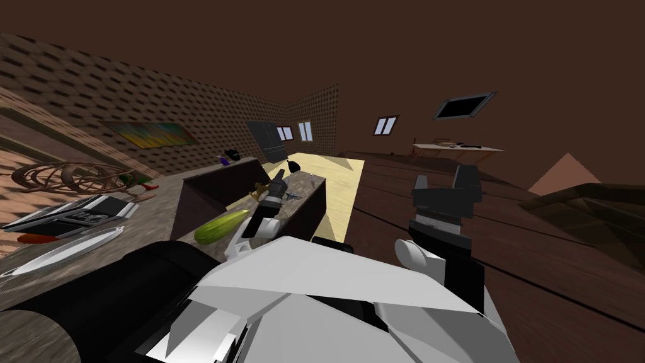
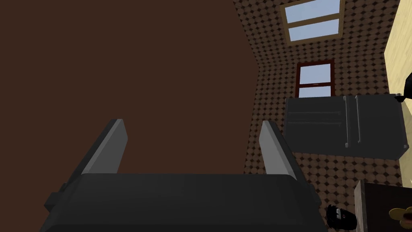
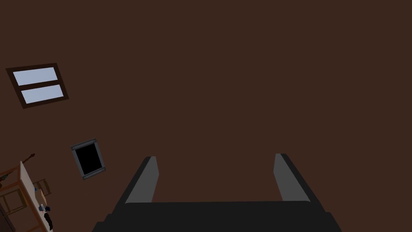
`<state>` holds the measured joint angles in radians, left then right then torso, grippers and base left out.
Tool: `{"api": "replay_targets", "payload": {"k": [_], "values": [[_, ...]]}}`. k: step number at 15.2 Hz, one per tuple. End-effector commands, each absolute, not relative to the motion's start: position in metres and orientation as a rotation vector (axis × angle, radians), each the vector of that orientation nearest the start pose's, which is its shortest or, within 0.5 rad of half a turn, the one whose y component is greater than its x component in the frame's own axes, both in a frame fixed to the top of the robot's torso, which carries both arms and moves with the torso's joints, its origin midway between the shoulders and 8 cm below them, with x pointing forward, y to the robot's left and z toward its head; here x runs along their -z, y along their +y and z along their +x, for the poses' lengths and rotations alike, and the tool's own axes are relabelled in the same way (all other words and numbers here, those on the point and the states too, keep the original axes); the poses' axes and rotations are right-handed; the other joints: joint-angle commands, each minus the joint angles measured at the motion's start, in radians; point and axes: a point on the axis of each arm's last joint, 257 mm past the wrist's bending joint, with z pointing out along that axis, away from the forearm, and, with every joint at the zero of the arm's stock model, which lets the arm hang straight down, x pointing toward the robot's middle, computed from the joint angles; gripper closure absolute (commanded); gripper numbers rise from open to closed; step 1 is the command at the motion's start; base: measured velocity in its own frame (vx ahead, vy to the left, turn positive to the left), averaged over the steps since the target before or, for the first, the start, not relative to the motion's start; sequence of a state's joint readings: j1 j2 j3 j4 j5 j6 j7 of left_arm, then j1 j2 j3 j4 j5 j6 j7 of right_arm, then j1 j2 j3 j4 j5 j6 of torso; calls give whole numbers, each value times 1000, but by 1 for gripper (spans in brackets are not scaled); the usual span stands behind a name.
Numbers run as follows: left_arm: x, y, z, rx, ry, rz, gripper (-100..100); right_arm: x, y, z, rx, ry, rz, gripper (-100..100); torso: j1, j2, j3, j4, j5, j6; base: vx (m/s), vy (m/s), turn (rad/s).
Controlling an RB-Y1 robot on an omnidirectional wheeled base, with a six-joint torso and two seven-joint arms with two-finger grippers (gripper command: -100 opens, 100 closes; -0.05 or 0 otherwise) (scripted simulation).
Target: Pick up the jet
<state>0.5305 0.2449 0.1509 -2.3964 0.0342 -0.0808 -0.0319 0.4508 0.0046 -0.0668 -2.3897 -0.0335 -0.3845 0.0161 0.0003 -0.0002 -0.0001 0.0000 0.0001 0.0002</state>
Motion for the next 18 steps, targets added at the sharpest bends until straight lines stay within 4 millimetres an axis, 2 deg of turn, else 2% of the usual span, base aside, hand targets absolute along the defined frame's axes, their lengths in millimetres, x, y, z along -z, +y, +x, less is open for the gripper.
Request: {"api": "replay_targets", "payload": {"k": [1,2,3,6,7,10,11,13,14,16,17,18], "values": [[17,335,376,992,1021,-757,-100,-68,-297,337,-1270,561,636,0,0,0,0,0,0,0,4,2,-59],[20,336,377,987,1028,-767,-100,-68,-297,337,-1270,561,636,0,0,0,0,0,0,0,3,3,-19],[24,348,376,959,1046,-787,-100,-68,-297,337,-1270,561,636,0,0,0,0,0,0,0,6,2,-50],[34,351,379,940,1070,-820,-100,-68,-297,337,-1270,561,636,0,0,0,0,0,0,0,4,2,-26],[38,363,377,913,1087,-841,-100,-68,-297,337,-1270,561,636,0,0,0,0,0,0,0,6,1,-58],[48,367,379,893,1112,-876,-100,-68,-297,337,-1270,561,636,0,0,0,0,0,0,0,6,2,-32],[55,380,378,861,1132,-907,-100,-68,-297,337,-1270,561,636,0,0,0,0,0,0,0,9,1,-81],[63,383,378,844,1152,-936,-100,-68,-297,337,-1270,561,636,0,0,-1,0,0,0,0,12,4,-50],[68,395,376,817,1166,-962,-100,-68,-297,337,-1270,561,636,0,0,-1,0,0,0,0,15,3,-58],[79,399,376,795,1191,-999,-100,-68,-297,337,-1270,561,636,0,0,-1,-1,0,0,0,17,5,-56],[84,411,372,771,1202,-1026,-100,-68,-297,337,-1270,561,636,0,0,-1,-1,0,0,0,17,3,-79],[90,413,372,758,1216,-1046,-100,-68,-297,337,-1270,561,636,0,0,-1,-1,0,0,0,22,2,-90]]}}
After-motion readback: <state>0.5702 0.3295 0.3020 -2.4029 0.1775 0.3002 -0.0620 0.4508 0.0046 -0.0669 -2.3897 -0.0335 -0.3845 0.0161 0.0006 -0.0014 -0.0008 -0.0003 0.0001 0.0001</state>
